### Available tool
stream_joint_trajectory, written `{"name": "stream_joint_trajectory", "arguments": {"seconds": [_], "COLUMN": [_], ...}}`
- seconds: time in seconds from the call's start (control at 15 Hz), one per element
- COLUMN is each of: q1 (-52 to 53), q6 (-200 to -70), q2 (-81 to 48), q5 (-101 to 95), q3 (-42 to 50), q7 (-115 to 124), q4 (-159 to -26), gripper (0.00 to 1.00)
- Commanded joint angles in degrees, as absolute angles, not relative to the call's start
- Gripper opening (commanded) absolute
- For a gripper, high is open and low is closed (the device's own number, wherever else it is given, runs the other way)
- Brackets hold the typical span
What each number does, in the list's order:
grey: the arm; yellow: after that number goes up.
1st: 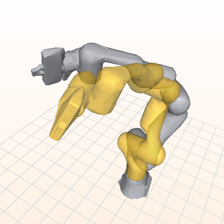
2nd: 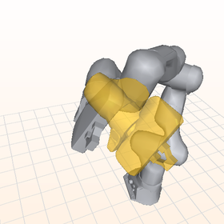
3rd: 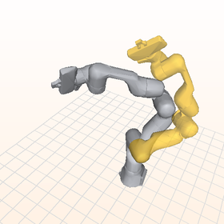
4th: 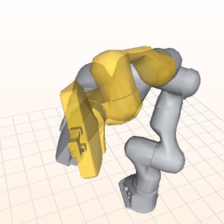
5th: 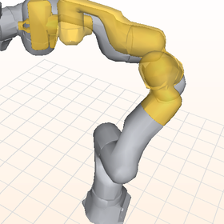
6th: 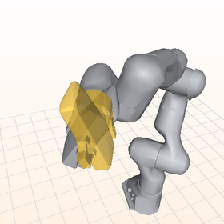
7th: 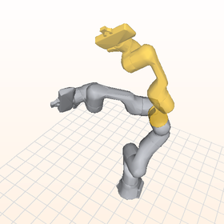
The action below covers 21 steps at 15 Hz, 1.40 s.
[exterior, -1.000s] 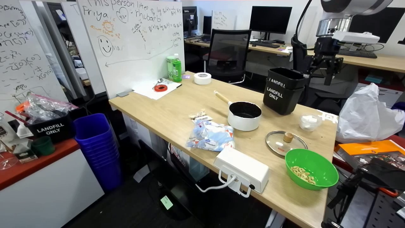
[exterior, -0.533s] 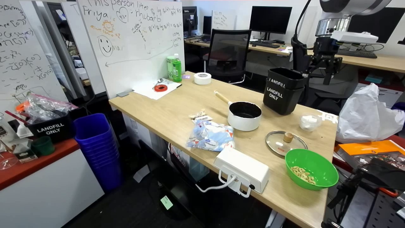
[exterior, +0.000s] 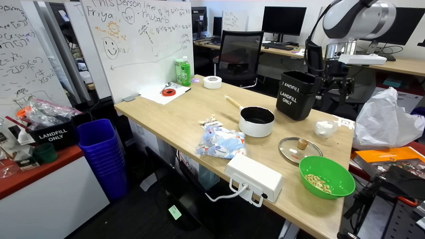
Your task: Place the clear bowl inside the white saucepan
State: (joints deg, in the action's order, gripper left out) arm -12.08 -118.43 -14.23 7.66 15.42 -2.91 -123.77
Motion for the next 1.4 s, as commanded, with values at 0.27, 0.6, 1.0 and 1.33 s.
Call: {"name": "stream_joint_trajectory", "arguments": {"seconds": [0.27,0.6,1.0,1.33], "q1": [-14.52,-14.82,-15.59,-16.23], "q6": [-121.97,-121.85,-116.05,-113.22], "q2": [-22.25,-23.95,-27.86,-32.76], "q5": [6.83,6.83,7.32,7.12], "q3": [14.51,14.46,13.57,12.61], "q7": [0.2,0.8,-0.63,-2.53], "q4": [-121.03,-119.32,-116.49,-111.67], "gripper": [1.0,1.0,1.0,1.0]}}
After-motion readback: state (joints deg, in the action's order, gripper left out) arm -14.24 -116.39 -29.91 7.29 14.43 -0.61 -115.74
